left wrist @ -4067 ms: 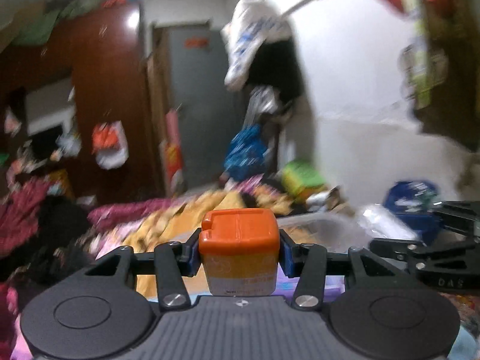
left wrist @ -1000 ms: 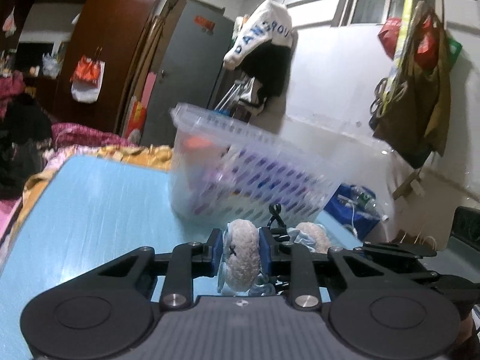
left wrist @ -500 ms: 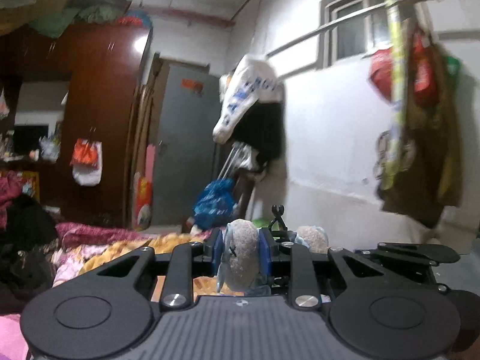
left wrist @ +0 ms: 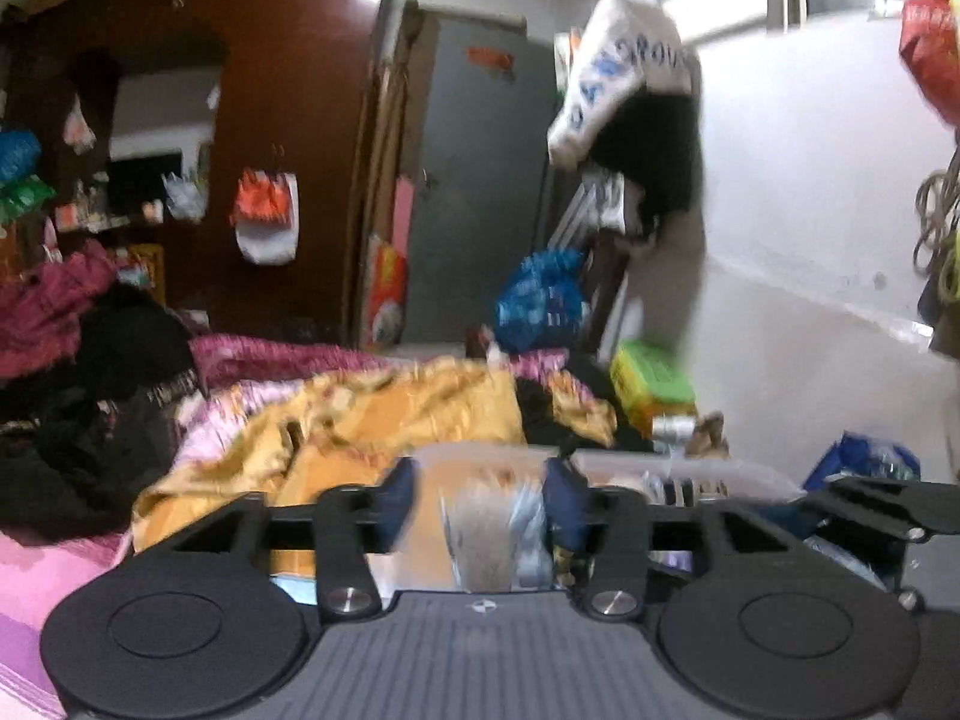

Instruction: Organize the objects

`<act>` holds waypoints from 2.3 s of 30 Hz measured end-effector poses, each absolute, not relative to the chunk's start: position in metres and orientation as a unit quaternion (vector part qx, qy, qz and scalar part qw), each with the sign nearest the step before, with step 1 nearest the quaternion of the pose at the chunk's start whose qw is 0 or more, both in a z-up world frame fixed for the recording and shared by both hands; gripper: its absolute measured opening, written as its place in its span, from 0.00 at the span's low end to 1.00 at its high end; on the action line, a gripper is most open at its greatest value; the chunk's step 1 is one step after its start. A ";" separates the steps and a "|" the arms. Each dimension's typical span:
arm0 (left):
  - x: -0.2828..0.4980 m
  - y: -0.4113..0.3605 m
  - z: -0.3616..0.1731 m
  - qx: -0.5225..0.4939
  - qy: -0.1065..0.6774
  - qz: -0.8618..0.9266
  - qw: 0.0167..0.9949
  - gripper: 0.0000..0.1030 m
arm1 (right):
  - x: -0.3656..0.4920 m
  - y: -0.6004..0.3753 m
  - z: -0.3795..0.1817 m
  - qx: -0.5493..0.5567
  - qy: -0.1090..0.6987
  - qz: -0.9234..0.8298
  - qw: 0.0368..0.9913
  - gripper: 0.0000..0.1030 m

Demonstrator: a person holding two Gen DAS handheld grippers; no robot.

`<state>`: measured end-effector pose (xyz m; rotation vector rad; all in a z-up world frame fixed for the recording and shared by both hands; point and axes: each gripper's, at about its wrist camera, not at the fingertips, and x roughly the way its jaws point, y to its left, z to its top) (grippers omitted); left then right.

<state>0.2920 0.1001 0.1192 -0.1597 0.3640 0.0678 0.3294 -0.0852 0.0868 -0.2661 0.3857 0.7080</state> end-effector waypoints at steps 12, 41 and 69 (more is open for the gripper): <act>0.116 0.093 0.059 -0.042 0.186 -0.007 0.982 0.83 | 0.191 -0.259 0.062 -0.057 0.124 0.325 0.936 1.00; 0.072 0.021 -0.038 0.024 0.223 -0.123 0.967 0.50 | 0.144 -0.286 -0.055 -0.065 0.192 0.337 0.919 0.42; 0.061 0.035 0.039 0.038 0.081 -0.128 0.988 0.20 | 0.124 -0.291 0.013 -0.037 0.080 0.360 0.929 0.13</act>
